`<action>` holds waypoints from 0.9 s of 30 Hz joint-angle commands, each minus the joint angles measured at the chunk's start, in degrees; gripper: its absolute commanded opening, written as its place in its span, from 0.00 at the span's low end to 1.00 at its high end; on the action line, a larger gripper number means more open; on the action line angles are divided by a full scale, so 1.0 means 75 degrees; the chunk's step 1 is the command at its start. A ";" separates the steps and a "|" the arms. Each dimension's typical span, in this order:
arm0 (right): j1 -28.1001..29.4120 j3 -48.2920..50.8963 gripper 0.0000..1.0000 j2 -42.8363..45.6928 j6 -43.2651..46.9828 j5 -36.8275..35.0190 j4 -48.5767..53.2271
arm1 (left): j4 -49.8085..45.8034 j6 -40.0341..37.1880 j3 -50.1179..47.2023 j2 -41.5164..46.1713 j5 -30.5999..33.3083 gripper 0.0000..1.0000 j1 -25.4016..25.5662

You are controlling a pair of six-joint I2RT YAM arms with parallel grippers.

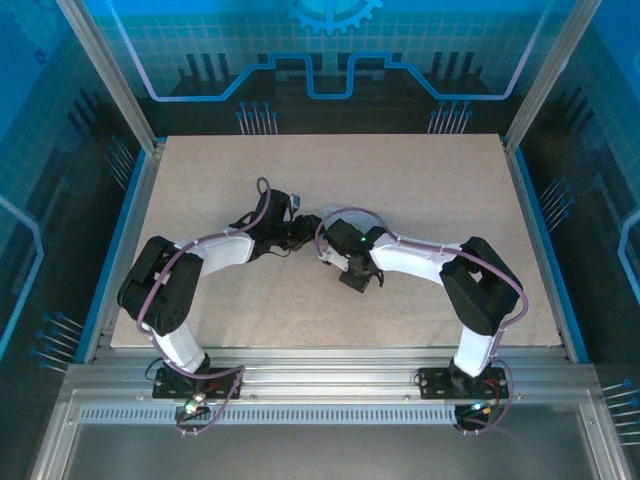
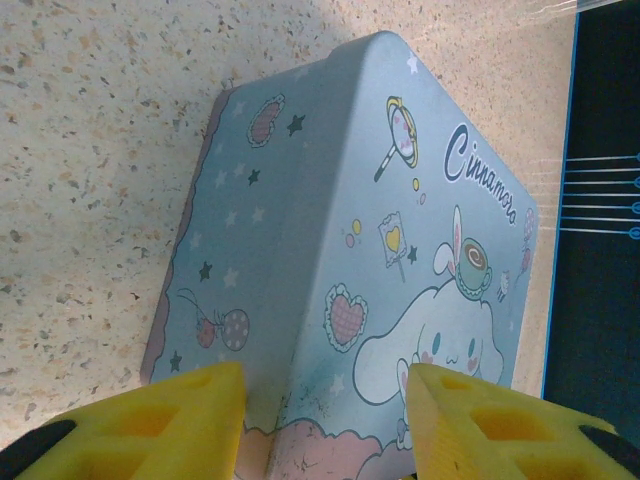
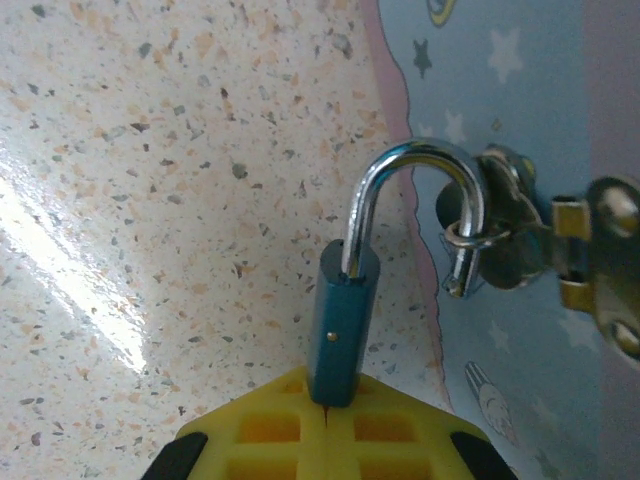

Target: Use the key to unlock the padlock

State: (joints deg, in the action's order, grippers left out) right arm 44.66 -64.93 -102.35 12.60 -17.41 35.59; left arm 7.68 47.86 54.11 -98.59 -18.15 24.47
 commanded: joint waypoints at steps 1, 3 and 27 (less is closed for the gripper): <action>0.0146 0.0037 0.00 0.0150 0.0309 -0.0109 -0.0161 | -0.0132 -0.0140 0.0161 -0.0077 -0.0005 0.47 -0.0065; 0.0159 0.0044 0.00 0.0135 0.0379 -0.0128 -0.0219 | -0.0128 -0.0146 0.0144 -0.0074 -0.0005 0.47 -0.0066; 0.0303 -0.0394 0.00 -0.0187 0.1329 -0.0462 -0.0258 | -0.0035 -0.0041 0.0113 -0.0133 -0.0064 0.47 -0.0063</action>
State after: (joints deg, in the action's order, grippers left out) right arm 46.02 -65.65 -102.50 20.53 -20.64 34.63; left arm 7.75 47.88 54.11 -98.70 -17.98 24.36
